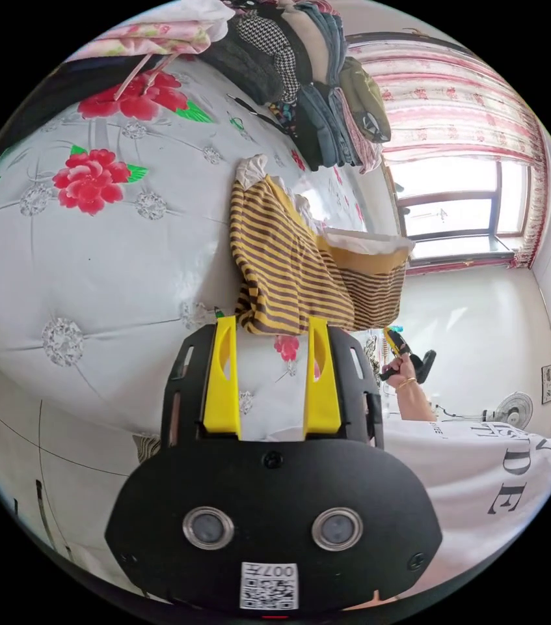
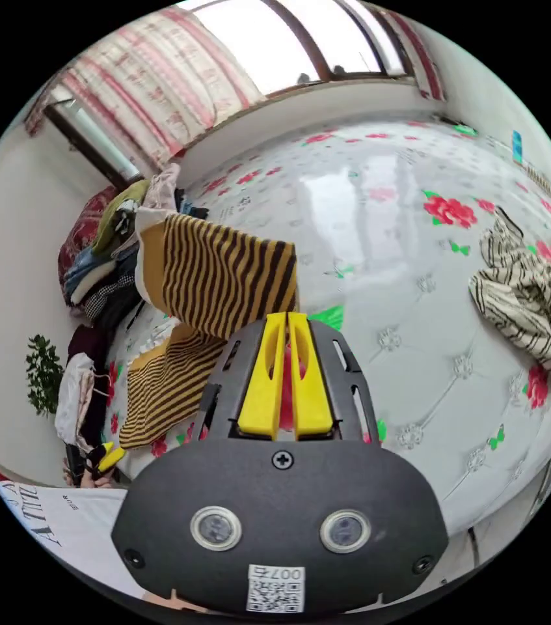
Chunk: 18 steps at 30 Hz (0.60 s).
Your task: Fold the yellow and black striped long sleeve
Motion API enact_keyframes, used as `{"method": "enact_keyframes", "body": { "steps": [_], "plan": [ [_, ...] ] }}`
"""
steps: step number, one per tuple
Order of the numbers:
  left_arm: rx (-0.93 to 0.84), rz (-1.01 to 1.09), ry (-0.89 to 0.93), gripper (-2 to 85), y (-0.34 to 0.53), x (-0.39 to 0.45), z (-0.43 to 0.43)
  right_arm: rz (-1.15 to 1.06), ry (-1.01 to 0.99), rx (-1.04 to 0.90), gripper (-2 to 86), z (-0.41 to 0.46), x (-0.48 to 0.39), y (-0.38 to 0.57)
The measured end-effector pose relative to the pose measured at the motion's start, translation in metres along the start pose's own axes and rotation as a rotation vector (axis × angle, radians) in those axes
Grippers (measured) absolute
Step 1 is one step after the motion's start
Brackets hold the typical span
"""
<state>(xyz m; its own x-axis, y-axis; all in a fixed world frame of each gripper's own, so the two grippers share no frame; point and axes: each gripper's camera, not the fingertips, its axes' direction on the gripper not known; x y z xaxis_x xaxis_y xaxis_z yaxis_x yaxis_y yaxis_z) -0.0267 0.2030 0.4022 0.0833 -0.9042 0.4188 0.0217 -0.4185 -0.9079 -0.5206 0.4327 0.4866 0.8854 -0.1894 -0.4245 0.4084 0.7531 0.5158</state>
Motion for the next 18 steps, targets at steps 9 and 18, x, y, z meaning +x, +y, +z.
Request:
{"method": "enact_keyframes", "body": {
  "steps": [9,18],
  "plan": [
    [-0.059,-0.045,-0.011,14.9,-0.044,-0.01,0.062,0.205,-0.283,-0.019,7.8,0.025,0.196,0.092],
    [0.058,-0.126,0.039,3.0,-0.07,-0.037,0.058,0.378,-0.387,-0.066,1.8,0.108,0.258,0.074]
  ]
}}
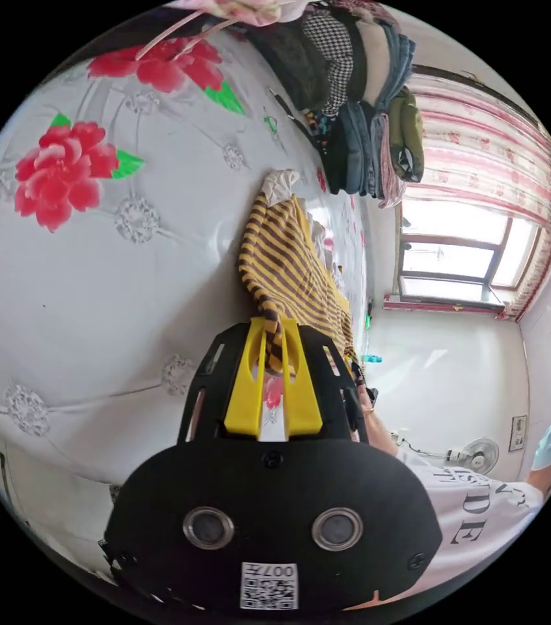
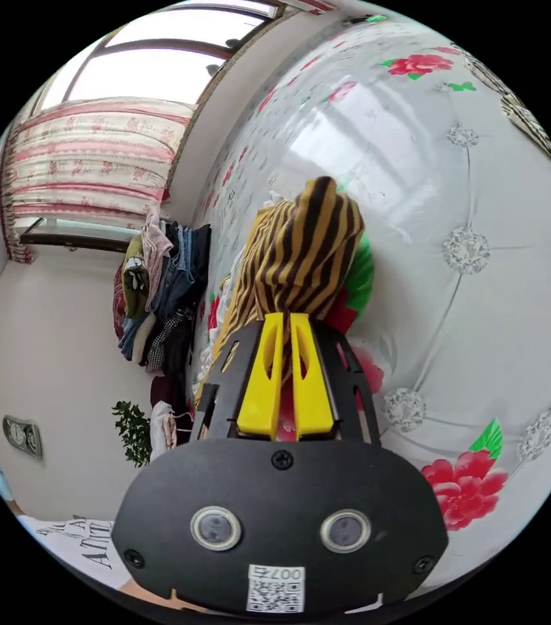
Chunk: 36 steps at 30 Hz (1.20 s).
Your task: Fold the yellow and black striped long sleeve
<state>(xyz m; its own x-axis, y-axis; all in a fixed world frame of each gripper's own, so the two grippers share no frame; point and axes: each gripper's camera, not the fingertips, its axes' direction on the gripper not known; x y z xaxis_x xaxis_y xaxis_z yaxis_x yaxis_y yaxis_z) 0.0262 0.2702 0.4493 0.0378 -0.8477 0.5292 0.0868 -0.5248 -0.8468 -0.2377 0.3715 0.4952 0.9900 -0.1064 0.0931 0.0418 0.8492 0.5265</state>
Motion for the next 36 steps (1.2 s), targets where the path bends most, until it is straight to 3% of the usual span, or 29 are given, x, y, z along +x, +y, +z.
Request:
{"method": "enact_keyframes", "body": {
  "steps": [5,9,17,21,24,28,32,36],
  "plan": [
    [-0.01,0.111,-0.206,2.7,0.006,0.003,-0.019,-0.178,0.053,-0.084,0.8,-0.051,0.007,0.05],
    [-0.045,0.11,-0.262,4.5,0.017,-0.021,-0.014,-0.131,0.026,-0.166,3.2,-0.069,0.058,0.114],
    [0.103,0.219,-0.332,5.2,0.039,0.005,-0.041,0.014,0.026,0.074,9.6,-0.123,0.136,0.096],
    [0.037,0.384,-0.359,4.3,0.038,0.052,0.019,0.134,-0.073,0.099,7.7,-0.106,0.16,0.076],
    [-0.084,0.351,-0.6,-0.1,0.033,0.044,0.091,0.073,-0.017,0.113,6.5,-0.117,0.146,0.07],
    [-0.025,0.26,-0.438,-0.8,0.034,0.015,0.099,0.055,0.025,0.088,6.9,-0.119,0.153,0.073],
    [0.048,0.242,-0.401,-0.2,0.044,0.021,0.076,0.062,0.032,0.101,8.6,-0.105,0.153,0.091],
    [0.094,0.429,-0.417,3.5,0.064,0.079,0.061,0.072,0.009,0.104,7.5,-0.073,0.139,0.104]
  ]
}}
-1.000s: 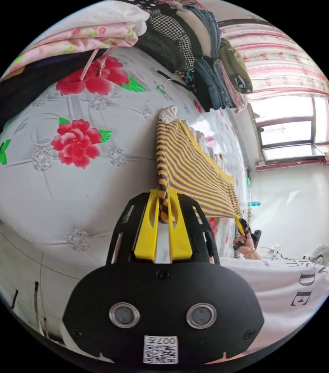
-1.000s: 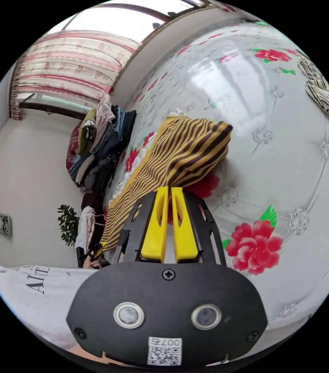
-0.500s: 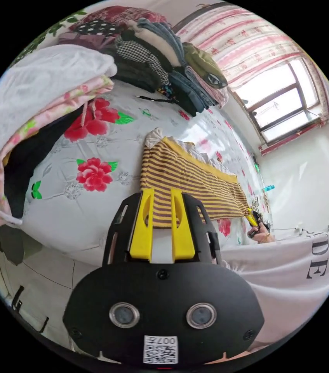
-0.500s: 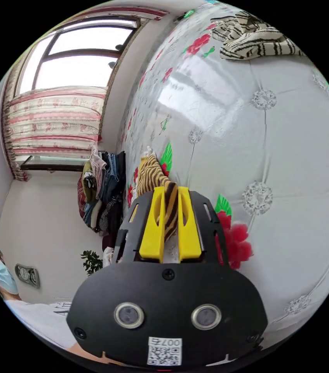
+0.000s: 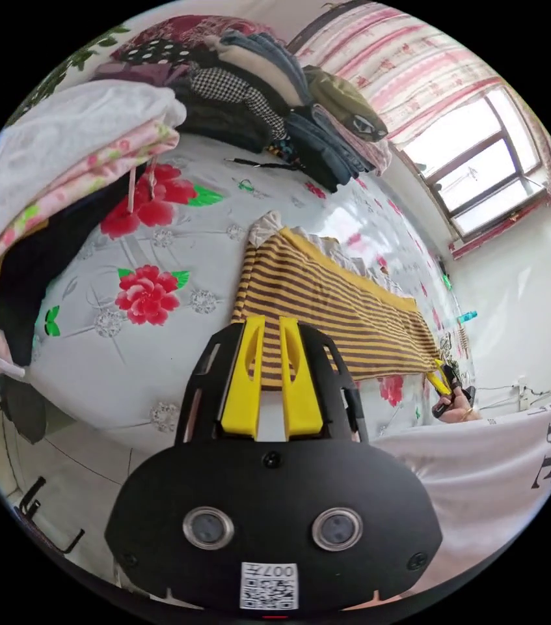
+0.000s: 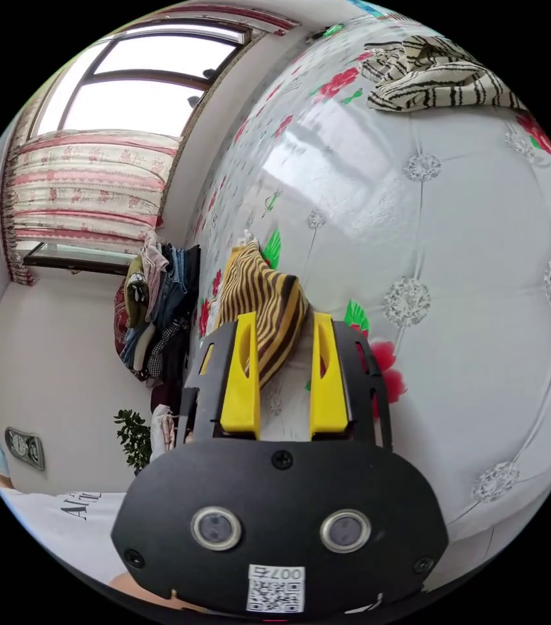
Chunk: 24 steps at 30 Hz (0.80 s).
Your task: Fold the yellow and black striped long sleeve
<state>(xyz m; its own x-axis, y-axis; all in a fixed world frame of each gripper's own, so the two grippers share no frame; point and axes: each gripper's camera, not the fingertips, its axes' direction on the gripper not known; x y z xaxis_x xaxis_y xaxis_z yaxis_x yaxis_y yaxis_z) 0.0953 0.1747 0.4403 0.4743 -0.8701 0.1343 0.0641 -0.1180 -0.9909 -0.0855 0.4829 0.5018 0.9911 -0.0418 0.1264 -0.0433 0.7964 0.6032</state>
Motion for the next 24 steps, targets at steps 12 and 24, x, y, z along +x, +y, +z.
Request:
{"method": "enact_keyframes", "body": {
  "steps": [12,24],
  "plan": [
    [-0.297,0.415,0.033,3.6,-0.015,0.137,0.129,-0.375,-0.096,-0.079,0.7,0.094,-0.25,-0.03],
    [-0.105,0.113,0.087,-0.5,-0.015,0.029,-0.002,-1.312,-0.26,-0.724,1.6,0.392,-0.621,0.234]
  ]
}}
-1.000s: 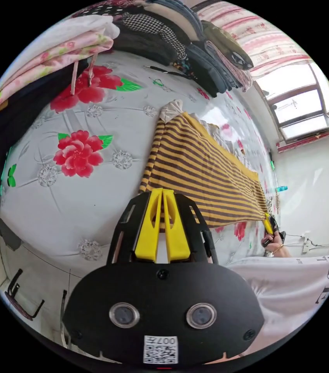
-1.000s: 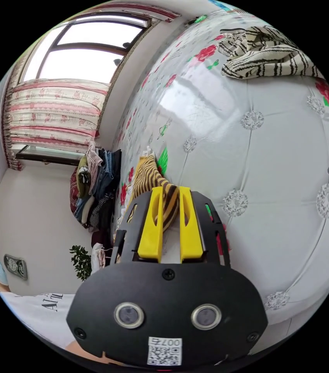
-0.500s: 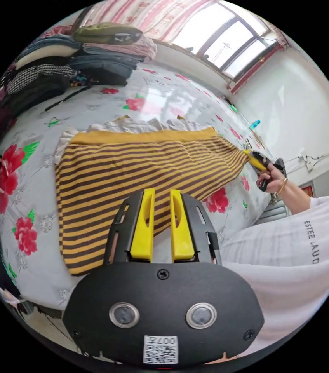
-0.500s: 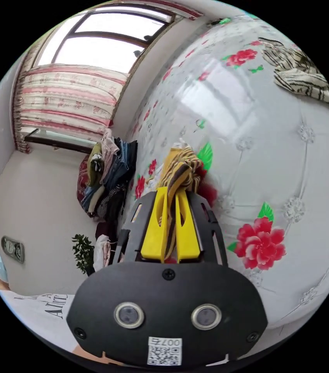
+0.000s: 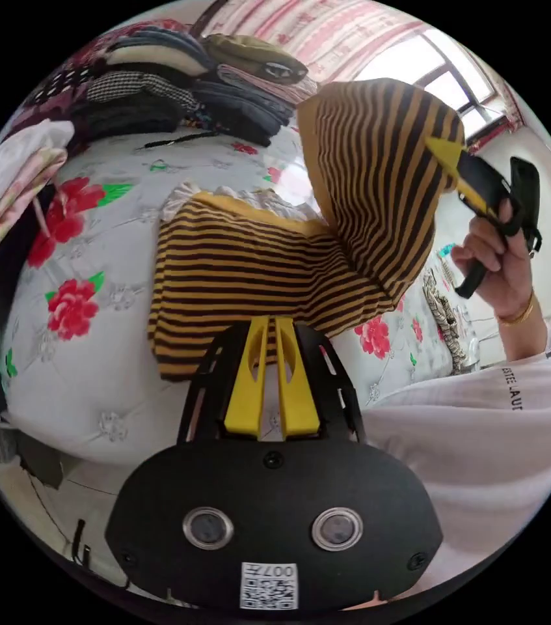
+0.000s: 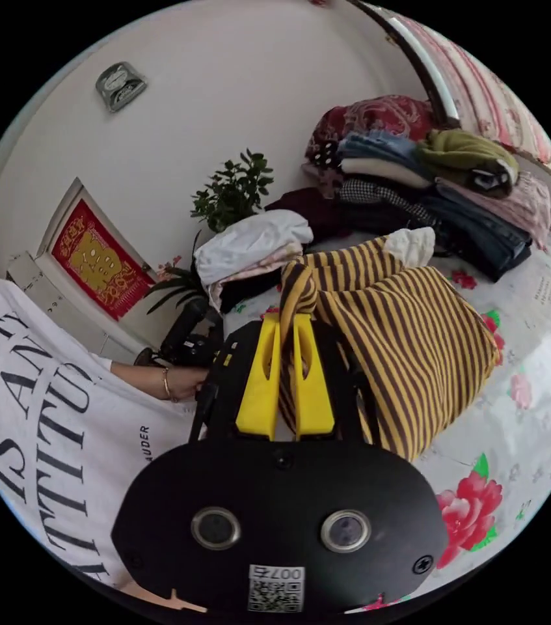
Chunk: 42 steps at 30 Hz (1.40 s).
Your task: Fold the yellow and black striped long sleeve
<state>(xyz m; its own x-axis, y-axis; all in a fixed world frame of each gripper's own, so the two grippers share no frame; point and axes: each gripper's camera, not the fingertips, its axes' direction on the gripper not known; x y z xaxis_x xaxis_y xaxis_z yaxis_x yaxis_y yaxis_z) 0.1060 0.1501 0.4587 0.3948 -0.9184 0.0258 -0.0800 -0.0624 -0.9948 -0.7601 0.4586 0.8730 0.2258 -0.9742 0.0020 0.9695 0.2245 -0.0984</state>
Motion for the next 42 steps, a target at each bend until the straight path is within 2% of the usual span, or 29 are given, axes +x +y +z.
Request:
{"method": "enact_keyframes", "body": {
  "steps": [2,5,6,11,15,18,20,22,23,24,26,29,32,36,39,42],
  "plan": [
    [0.025,-0.106,0.006,-0.2,0.018,-0.034,-0.017,0.019,-0.062,-0.119,2.2,0.092,0.006,-0.006],
    [0.063,-0.295,0.094,1.5,0.042,-0.082,-0.036,0.058,-0.115,-0.489,3.0,0.233,0.024,0.007],
    [0.092,-0.342,0.139,3.0,0.049,-0.093,-0.044,0.042,-0.12,-0.546,3.1,0.254,0.026,0.014],
    [0.094,-0.372,0.151,7.8,0.048,-0.11,-0.064,0.05,-0.184,-0.336,3.4,0.182,0.054,-0.007],
    [0.075,-0.358,0.234,13.3,0.023,-0.12,-0.071,0.115,-0.008,-0.105,3.1,0.068,0.1,0.02],
    [0.048,-0.332,0.252,14.8,0.0,-0.123,-0.073,0.234,0.139,-0.042,2.5,0.018,0.14,0.074],
    [0.04,-0.335,0.278,15.6,-0.012,-0.126,-0.074,0.308,0.136,-0.029,2.1,0.014,0.162,0.104],
    [0.023,-0.329,0.291,16.3,-0.026,-0.128,-0.078,0.315,0.097,-0.138,1.5,0.042,0.173,0.13],
    [0.02,-0.326,0.293,16.5,-0.029,-0.128,-0.079,0.288,0.151,-0.169,1.2,0.061,0.171,0.152],
    [0.019,-0.325,0.299,16.9,-0.034,-0.128,-0.082,0.248,0.192,-0.089,1.2,0.062,0.164,0.172],
    [0.028,-0.337,0.324,17.8,-0.038,-0.129,-0.086,0.261,0.193,-0.068,1.5,0.057,0.17,0.183],
    [0.046,-0.367,0.353,18.1,-0.042,-0.135,-0.092,0.333,0.109,-0.061,3.9,0.029,0.2,0.184],
    [0.049,-0.375,0.36,17.3,-0.05,-0.138,-0.094,0.445,0.088,0.033,8.7,-0.006,0.244,0.202],
    [0.024,-0.391,0.332,13.6,-0.066,-0.14,-0.092,0.661,-0.046,0.09,13.0,-0.006,0.327,0.248],
    [0.008,-0.438,0.334,9.5,-0.073,-0.145,-0.087,0.736,-0.156,0.015,14.1,0.04,0.364,0.263],
    [0.023,-0.437,0.331,7.1,-0.08,-0.145,-0.095,0.78,-0.184,0.038,12.8,0.057,0.379,0.266]
  ]
}}
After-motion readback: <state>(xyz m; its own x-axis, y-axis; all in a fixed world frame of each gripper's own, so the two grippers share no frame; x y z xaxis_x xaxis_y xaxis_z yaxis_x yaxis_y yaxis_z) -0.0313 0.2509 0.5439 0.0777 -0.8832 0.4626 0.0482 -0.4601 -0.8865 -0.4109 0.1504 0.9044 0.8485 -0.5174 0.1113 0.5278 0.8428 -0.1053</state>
